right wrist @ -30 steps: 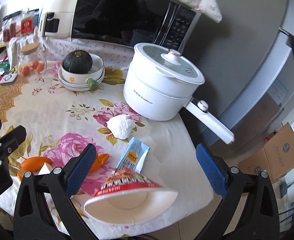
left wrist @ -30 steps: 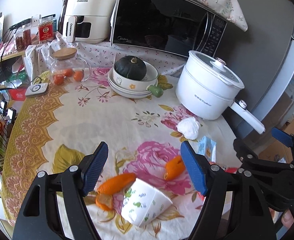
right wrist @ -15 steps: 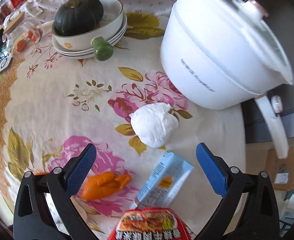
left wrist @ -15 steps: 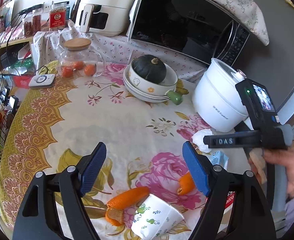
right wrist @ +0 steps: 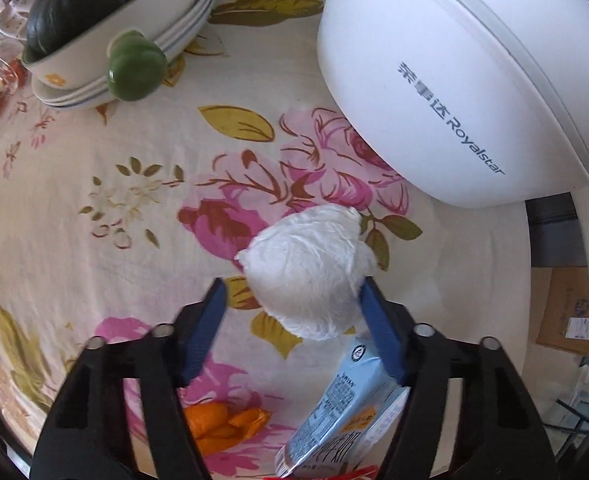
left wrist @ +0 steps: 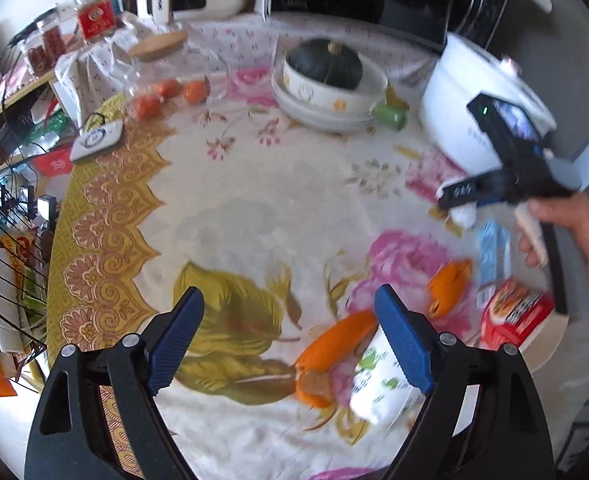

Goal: Collect trash
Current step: 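Grasp the crumpled white plastic bag with the right tool, then grasp the orange peel with the left tool while the right tool lifts the white bag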

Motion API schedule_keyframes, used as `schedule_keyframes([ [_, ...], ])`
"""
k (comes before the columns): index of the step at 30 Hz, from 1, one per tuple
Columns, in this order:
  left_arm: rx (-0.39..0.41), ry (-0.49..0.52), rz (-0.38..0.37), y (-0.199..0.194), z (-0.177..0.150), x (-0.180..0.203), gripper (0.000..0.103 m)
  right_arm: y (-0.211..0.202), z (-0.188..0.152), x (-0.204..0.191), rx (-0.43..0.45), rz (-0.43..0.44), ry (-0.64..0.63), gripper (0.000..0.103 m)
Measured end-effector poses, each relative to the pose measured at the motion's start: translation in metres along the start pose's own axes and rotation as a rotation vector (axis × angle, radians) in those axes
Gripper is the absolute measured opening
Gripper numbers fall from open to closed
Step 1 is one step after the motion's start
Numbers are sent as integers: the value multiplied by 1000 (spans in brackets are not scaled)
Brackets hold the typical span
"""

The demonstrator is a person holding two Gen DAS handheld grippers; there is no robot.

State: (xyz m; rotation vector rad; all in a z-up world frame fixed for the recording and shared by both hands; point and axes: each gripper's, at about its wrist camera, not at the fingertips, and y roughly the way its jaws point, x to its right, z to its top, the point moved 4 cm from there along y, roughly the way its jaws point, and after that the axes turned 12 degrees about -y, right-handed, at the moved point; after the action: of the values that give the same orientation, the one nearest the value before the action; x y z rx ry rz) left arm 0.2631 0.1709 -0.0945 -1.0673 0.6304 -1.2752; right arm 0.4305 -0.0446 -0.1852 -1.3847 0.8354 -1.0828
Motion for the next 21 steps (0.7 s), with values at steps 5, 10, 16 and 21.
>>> schedule_keyframes([
  [5, -83, 45, 25, 22, -11, -6, 85, -1, -5, 12, 58, 8, 40, 36],
  [10, -167, 65, 26, 43, -20, -8, 85, -12, -7, 18, 108, 41, 60, 35],
  [16, -233, 115, 49, 68, -32, -3, 84, -37, -6, 17, 156, 56, 54, 36],
  [21, -261, 188, 24, 79, -44, 12, 67, -68, 0, 17, 212, 76, 32, 36],
])
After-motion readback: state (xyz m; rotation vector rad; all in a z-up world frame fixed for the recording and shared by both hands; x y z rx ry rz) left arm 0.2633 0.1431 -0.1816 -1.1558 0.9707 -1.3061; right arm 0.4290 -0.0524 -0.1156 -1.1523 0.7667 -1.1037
